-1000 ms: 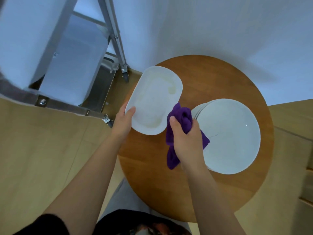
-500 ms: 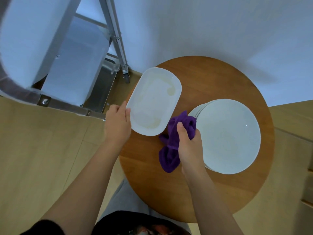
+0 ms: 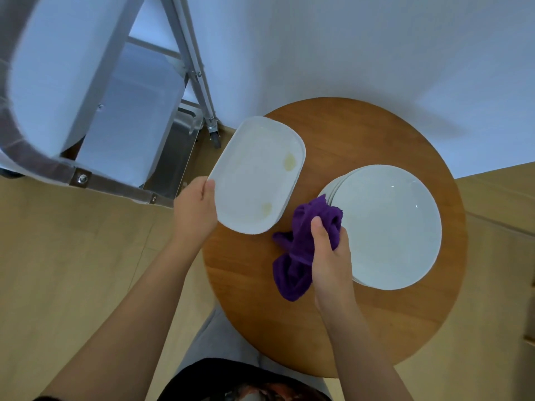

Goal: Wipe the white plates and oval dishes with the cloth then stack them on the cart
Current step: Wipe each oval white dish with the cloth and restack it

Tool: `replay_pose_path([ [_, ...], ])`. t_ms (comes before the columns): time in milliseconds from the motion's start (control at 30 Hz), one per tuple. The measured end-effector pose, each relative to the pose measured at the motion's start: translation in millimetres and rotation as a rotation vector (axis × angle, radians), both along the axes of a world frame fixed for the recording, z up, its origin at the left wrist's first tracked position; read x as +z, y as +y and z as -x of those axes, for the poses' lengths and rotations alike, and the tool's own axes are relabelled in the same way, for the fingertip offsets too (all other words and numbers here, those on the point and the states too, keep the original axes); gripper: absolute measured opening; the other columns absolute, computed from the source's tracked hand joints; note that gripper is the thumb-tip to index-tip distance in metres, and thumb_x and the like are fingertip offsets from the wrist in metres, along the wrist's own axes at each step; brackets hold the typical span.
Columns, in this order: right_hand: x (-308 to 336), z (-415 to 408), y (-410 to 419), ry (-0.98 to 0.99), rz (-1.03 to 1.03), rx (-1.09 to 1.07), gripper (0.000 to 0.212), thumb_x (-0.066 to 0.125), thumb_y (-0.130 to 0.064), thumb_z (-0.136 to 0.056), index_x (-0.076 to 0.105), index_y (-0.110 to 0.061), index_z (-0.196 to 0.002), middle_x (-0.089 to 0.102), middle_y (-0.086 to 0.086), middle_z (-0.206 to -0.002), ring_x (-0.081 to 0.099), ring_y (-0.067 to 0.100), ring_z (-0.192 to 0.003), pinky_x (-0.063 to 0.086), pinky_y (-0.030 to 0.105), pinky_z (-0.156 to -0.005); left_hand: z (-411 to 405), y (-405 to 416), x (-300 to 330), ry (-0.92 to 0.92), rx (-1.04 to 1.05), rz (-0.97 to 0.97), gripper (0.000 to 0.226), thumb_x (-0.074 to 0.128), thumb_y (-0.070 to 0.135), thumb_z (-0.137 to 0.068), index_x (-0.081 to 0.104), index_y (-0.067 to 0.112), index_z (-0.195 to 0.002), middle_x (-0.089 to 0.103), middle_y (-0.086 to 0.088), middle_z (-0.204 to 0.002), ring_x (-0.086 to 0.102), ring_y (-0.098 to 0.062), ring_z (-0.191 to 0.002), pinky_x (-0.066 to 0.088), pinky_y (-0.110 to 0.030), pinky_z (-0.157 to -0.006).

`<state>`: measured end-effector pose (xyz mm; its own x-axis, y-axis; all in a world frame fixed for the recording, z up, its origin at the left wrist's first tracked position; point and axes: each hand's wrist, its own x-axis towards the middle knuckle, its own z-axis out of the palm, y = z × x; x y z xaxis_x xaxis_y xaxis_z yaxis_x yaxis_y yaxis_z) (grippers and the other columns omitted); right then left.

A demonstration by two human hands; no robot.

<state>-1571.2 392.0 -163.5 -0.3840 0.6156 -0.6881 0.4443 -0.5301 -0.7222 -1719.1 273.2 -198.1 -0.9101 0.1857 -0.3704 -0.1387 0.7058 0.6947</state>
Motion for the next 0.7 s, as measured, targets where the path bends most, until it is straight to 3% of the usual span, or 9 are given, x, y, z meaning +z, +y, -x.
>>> replay_pose_path([
  [167,3,-9,-2,0.145,0.065,-0.027,0.017,0.056,-0.044,-0.088,0.046,-0.051,-0.1,0.064,-0.029,-0.086,0.063,-0.008,-0.081,0.05,0.011,-0.057,-41,-19,7,-0.144,0.101,-0.176,0.032,0.038,0.026,-0.102,0.058,0.01,-0.083,0.05,-0.003,-0.068,0.043,-0.01,-0.059,0.036,-0.02,-0.053],
  [300,5,-26,-5,0.211,0.026,0.011,0.042,0.071,-0.017,-0.081,0.046,-0.042,-0.104,0.064,-0.024,-0.084,0.064,-0.004,-0.078,0.052,0.015,-0.06,-86,-31,28,-0.227,0.115,-0.316,0.03,0.038,0.025,-0.101,0.063,0.023,-0.086,0.064,-0.005,-0.075,0.059,-0.02,-0.067,0.051,-0.032,-0.061],
  [367,6,-42,-3,0.195,-0.02,0.005,0.048,0.071,-0.003,-0.078,0.048,-0.039,-0.101,0.065,-0.022,-0.079,0.065,-0.001,-0.074,0.053,0.018,-0.06,-107,-38,40,-0.282,0.113,-0.369,0.03,0.04,0.022,-0.101,0.065,0.026,-0.086,0.069,0.003,-0.079,0.066,-0.013,-0.072,0.055,-0.026,-0.063],
  [500,18,-81,5,0.144,-0.082,0.053,0.048,0.068,0.005,-0.076,0.052,-0.037,-0.094,0.064,-0.016,-0.077,0.064,0.009,-0.074,0.054,0.025,-0.062,-137,-50,57,-0.403,0.086,-0.471,0.021,0.05,0.016,-0.095,0.071,0.018,-0.09,0.074,0.005,-0.083,0.069,-0.008,-0.074,0.053,-0.016,-0.061],
  [533,23,-92,8,0.144,-0.076,0.08,0.047,0.068,0.005,-0.075,0.053,-0.035,-0.095,0.065,-0.014,-0.078,0.064,0.01,-0.074,0.055,0.026,-0.062,-141,-51,60,-0.459,0.085,-0.492,0.02,0.051,0.025,-0.094,0.07,0.019,-0.099,0.075,0.004,-0.09,0.07,-0.011,-0.081,0.055,-0.02,-0.066],
  [600,31,-113,11,0.148,-0.067,0.151,0.046,0.068,0.007,-0.074,0.055,-0.032,-0.096,0.068,-0.013,-0.078,0.066,0.01,-0.072,0.055,0.025,-0.059,-146,-47,61,-0.649,0.096,-0.59,0.045,0.047,0.052,-0.086,0.061,0.026,-0.12,0.072,0.002,-0.107,0.069,-0.018,-0.098,0.055,-0.035,-0.082],
  [633,35,-124,11,0.149,-0.064,0.188,0.046,0.067,0.008,-0.073,0.056,-0.03,-0.097,0.069,-0.012,-0.079,0.067,0.009,-0.072,0.054,0.024,-0.058,-149,-43,62,-0.736,0.12,-0.667,0.055,0.043,0.059,-0.083,0.055,0.029,-0.127,0.069,0.001,-0.115,0.066,-0.02,-0.105,0.052,-0.042,-0.089],
  [700,39,-145,8,0.142,-0.061,0.246,0.047,0.067,0.009,-0.072,0.056,-0.029,-0.098,0.069,-0.009,-0.082,0.068,0.01,-0.073,0.053,0.022,-0.057,-155,-31,66,-0.849,0.153,-0.81,0.053,0.04,0.058,-0.086,0.053,0.032,-0.13,0.064,-0.001,-0.126,0.061,-0.024,-0.115,0.046,-0.048,-0.098],
])
